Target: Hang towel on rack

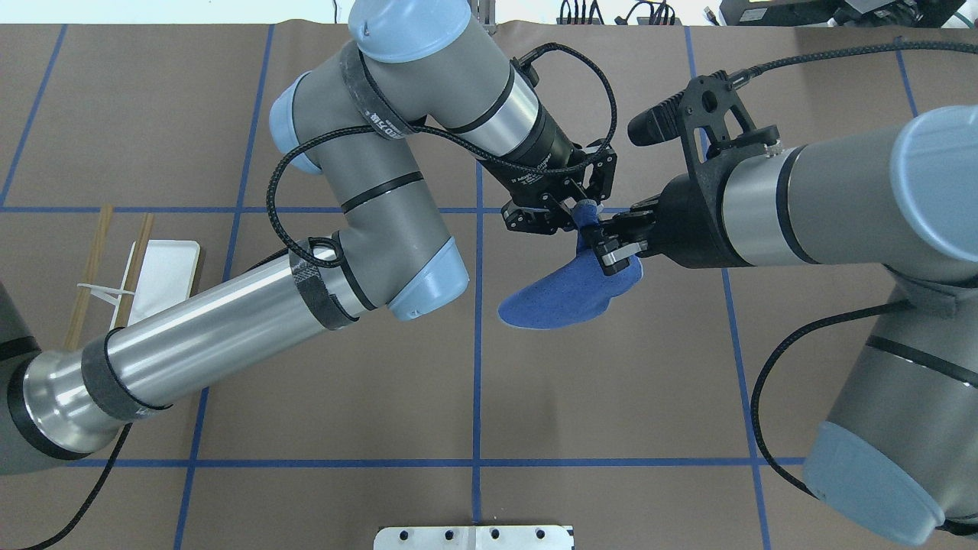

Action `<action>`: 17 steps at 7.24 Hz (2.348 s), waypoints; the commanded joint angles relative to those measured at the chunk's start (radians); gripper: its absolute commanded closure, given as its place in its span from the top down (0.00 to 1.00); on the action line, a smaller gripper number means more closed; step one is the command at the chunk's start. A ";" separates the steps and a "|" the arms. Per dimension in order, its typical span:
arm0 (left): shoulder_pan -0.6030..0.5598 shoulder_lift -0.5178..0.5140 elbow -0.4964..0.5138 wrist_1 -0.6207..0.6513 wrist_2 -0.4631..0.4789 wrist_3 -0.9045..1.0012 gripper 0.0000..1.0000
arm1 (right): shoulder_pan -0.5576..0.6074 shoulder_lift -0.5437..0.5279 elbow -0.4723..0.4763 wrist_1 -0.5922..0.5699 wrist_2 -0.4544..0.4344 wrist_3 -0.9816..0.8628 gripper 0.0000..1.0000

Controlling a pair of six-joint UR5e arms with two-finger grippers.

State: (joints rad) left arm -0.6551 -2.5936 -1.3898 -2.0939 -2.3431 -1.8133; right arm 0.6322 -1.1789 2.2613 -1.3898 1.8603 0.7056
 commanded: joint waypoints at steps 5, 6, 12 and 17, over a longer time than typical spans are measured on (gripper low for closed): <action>-0.006 0.001 -0.003 0.002 0.031 -0.052 0.00 | 0.003 -0.112 0.073 -0.002 0.002 0.014 1.00; -0.008 0.003 -0.005 0.006 0.037 -0.066 0.00 | 0.003 -0.173 0.101 -0.002 0.010 0.012 1.00; -0.151 0.303 -0.291 0.084 -0.042 -0.104 0.00 | 0.400 -0.251 0.100 -0.554 0.281 -0.186 1.00; -0.368 0.634 -0.500 0.089 -0.143 -0.095 0.00 | 0.622 -0.229 -0.116 -0.744 0.330 -0.456 1.00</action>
State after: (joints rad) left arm -0.9795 -2.0460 -1.8490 -2.0051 -2.4735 -1.9121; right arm 1.2280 -1.4192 2.1997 -2.1332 2.1511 0.2278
